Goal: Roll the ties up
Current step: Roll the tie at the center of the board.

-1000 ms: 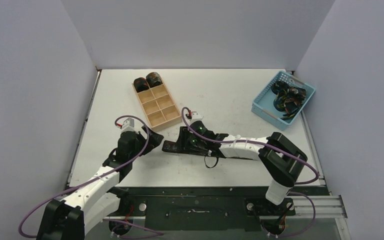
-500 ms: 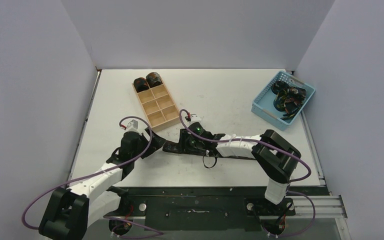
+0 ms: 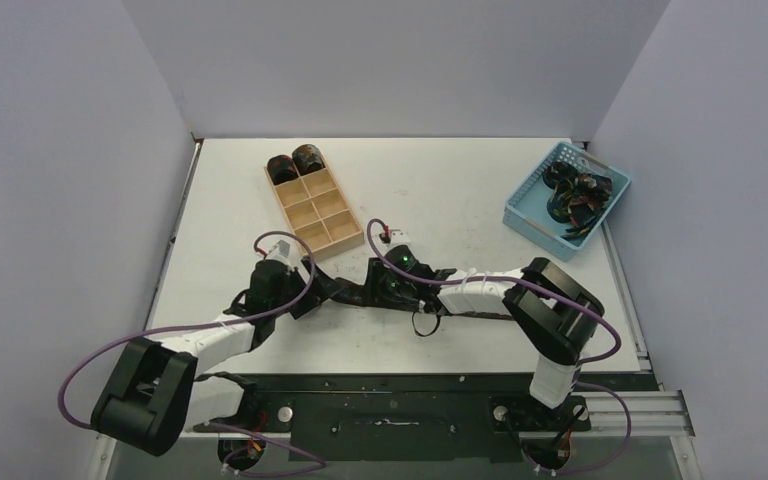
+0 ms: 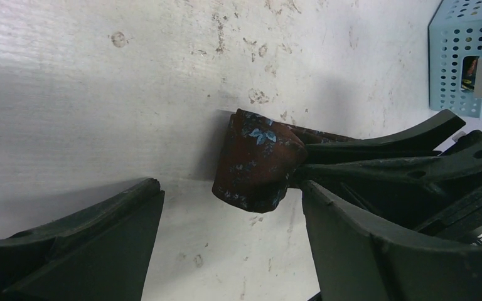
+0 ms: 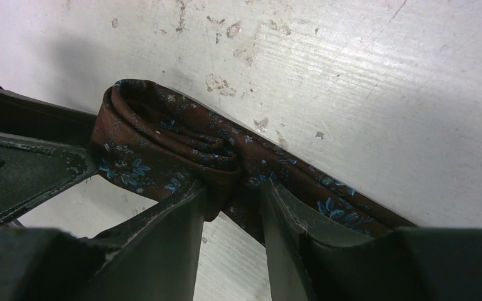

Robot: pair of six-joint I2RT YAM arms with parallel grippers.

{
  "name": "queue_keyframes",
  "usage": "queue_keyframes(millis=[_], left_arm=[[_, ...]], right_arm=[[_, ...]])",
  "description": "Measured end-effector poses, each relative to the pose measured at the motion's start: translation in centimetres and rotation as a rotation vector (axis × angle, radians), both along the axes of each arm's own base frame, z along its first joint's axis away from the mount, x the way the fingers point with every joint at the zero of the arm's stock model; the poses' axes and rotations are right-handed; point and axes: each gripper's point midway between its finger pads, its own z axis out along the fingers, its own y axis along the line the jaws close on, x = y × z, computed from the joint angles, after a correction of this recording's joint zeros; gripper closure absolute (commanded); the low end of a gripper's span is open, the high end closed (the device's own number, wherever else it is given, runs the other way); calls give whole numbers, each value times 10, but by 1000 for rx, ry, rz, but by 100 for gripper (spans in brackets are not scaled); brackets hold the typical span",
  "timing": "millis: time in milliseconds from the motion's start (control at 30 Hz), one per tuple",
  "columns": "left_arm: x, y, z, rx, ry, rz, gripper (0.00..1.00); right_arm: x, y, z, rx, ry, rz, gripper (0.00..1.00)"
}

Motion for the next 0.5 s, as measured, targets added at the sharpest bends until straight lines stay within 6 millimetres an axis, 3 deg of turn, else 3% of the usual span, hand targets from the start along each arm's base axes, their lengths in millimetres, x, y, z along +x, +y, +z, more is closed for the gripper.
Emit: queue_keyframes(millis=[367, 500], left_arm=[[9, -18, 0, -61, 11, -55, 29], [12, -23, -2, -81, 14, -68, 39]], right_arm=[[6, -6, -1, 39, -1, -6, 63], [7, -6, -1, 50, -2, -4, 63]])
